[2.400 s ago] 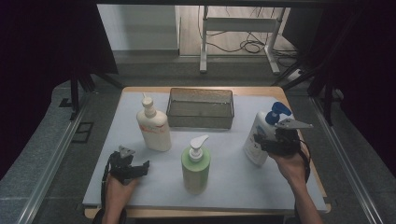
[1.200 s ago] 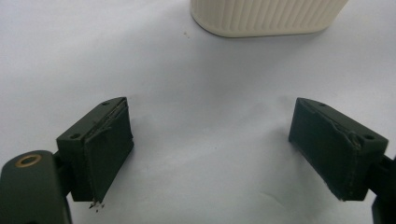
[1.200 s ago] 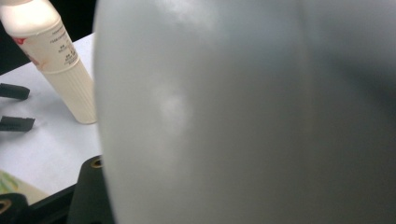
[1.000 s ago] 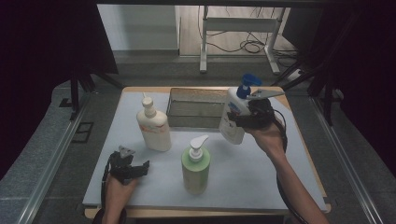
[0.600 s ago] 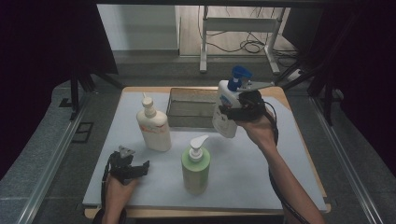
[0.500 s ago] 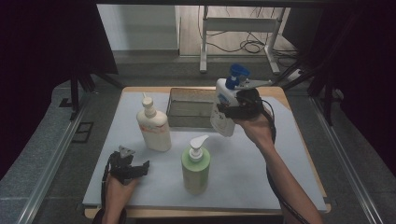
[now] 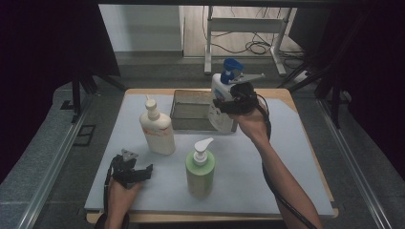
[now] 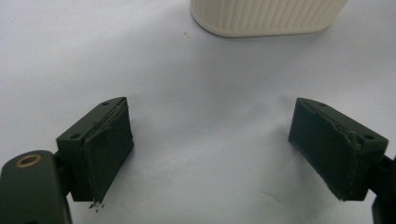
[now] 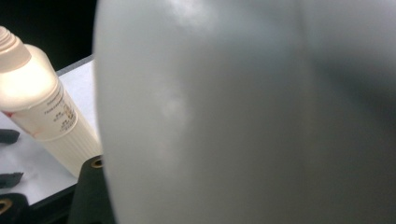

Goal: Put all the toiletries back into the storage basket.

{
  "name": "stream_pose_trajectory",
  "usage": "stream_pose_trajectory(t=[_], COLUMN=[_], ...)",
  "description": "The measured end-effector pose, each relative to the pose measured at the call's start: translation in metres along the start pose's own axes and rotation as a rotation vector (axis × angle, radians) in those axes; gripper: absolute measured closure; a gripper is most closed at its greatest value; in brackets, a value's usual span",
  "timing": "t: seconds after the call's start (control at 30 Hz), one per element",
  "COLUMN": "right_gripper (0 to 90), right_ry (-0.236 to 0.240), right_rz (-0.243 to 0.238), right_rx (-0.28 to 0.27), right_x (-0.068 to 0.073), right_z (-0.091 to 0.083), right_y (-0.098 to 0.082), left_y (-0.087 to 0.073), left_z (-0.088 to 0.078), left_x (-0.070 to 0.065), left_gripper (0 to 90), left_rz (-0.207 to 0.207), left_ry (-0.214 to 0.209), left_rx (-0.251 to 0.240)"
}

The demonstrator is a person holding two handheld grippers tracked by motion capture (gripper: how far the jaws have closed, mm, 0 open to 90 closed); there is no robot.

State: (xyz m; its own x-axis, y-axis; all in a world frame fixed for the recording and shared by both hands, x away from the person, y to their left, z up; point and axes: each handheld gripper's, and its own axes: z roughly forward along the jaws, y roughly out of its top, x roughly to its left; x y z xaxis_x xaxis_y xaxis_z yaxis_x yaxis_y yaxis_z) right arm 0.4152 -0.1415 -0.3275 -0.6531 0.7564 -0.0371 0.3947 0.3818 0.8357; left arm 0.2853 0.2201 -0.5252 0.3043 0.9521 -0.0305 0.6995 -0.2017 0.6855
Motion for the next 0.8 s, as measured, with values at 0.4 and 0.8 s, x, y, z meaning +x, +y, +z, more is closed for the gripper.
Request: stream_pose_trajectory(t=[0.4, 0.8], right_gripper=[37.2, 37.3], right_ry=[-0.010, -0.030], right_rz=[-0.004, 0.007], right_rx=[-0.007, -0.016], right_x=[0.008, 0.014], right_z=[0.028, 0.061], right_y=[0.019, 0.037], left_y=[0.000, 0.000], left_z=[0.000, 0.000], left_x=[0.000, 0.000], left_gripper=[12.8, 12.8], left_rz=[-0.001, 0.000], left_ry=[-0.001, 0.000], left_rx=[0.001, 0.000])
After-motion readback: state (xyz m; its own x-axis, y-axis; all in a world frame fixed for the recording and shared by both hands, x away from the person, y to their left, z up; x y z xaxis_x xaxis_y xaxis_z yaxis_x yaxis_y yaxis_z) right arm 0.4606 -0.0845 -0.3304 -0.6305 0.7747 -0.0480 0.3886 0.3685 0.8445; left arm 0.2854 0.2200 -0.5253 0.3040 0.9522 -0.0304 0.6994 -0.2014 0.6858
